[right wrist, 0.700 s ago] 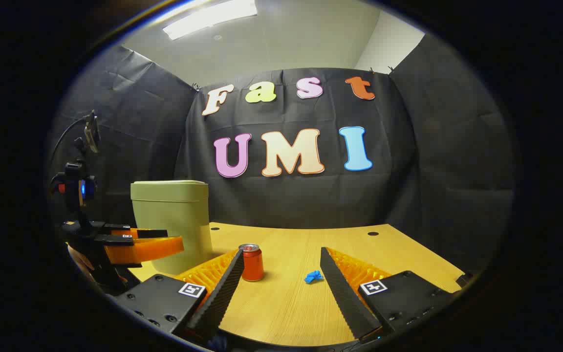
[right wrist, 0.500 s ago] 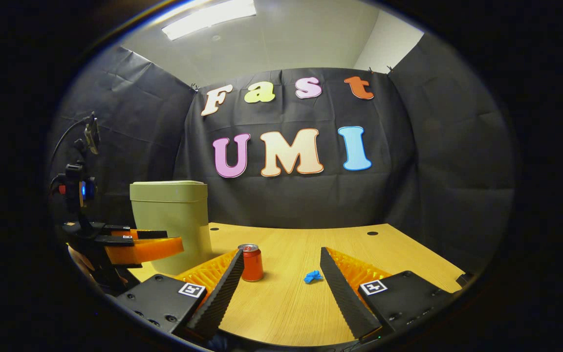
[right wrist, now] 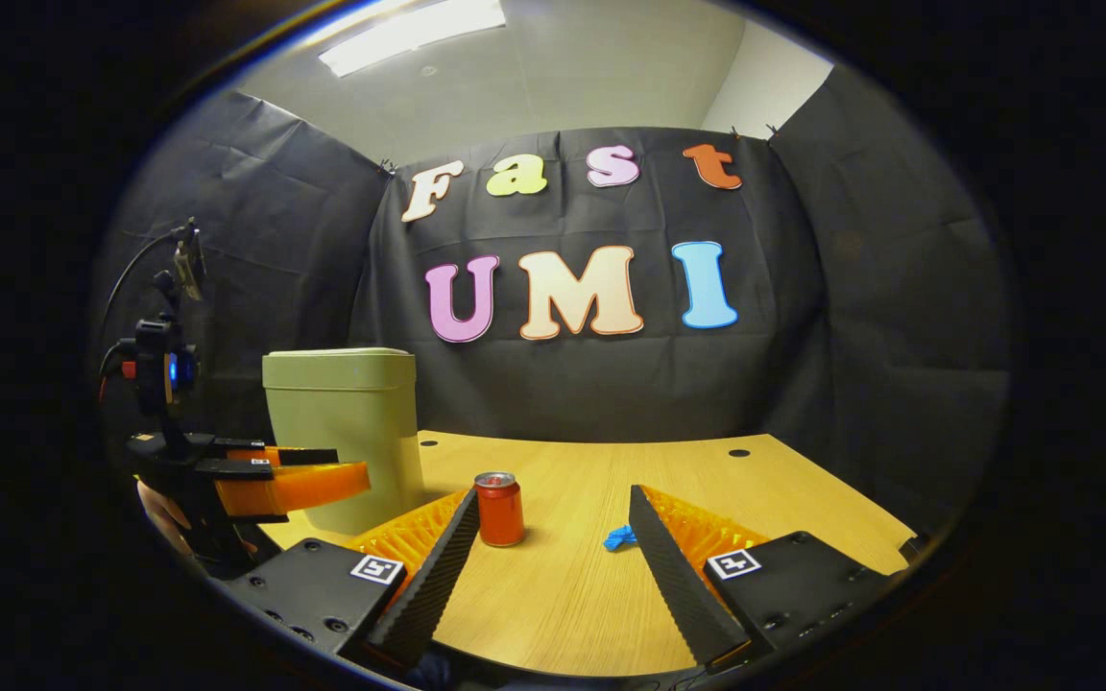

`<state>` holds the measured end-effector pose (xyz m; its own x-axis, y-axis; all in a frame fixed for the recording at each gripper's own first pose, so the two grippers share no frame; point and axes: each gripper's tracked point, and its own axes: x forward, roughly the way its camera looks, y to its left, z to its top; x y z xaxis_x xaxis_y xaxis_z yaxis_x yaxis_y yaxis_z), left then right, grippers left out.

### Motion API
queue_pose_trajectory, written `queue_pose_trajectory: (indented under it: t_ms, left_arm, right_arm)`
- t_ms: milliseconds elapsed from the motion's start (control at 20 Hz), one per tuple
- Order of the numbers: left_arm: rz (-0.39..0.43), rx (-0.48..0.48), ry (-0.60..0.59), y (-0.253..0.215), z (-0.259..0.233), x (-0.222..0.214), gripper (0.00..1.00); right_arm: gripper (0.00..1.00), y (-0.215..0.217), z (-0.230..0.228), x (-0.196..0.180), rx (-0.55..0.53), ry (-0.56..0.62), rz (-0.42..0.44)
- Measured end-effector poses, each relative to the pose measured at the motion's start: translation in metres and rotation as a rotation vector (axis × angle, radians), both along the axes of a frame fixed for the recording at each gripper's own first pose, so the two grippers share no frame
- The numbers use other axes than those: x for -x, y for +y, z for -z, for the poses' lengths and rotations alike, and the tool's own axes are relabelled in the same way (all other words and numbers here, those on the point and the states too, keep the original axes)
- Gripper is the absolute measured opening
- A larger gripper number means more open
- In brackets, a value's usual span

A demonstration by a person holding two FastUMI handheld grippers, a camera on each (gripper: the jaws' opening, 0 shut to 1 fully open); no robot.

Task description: Press the lid of the desktop garbage bin to open it, pick up the crumpled paper on the desktop and throw it into the bin, then pick up the pop can on the desktop and drop it into the bin, and finally close the garbage bin lid.

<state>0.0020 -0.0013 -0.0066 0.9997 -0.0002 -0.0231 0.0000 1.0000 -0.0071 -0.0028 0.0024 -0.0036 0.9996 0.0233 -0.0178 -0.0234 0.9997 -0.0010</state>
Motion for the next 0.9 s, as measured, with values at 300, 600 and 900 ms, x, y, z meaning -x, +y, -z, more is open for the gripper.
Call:
queue_pose_trajectory:
  t_ms: [300,600,900]
  left_arm:
    - [-0.002,-0.016,-0.012,0.0014,-0.0051,0.0022,0.94]
    - [0.009,-0.018,-0.016,-0.0002,-0.0066,0.0023,0.93]
    - [0.028,-0.005,-0.005,-0.0055,-0.0028,-0.0006,0.94]
  right_arm:
    - [0.99,-0.0015,-0.0035,0.0015,-0.018,-0.018,0.007]
    - [0.98,-0.002,-0.0039,0.0012,-0.022,-0.019,0.01]
    - [0.98,-0.0041,-0.0033,0.0015,-0.017,-0.016,0.013]
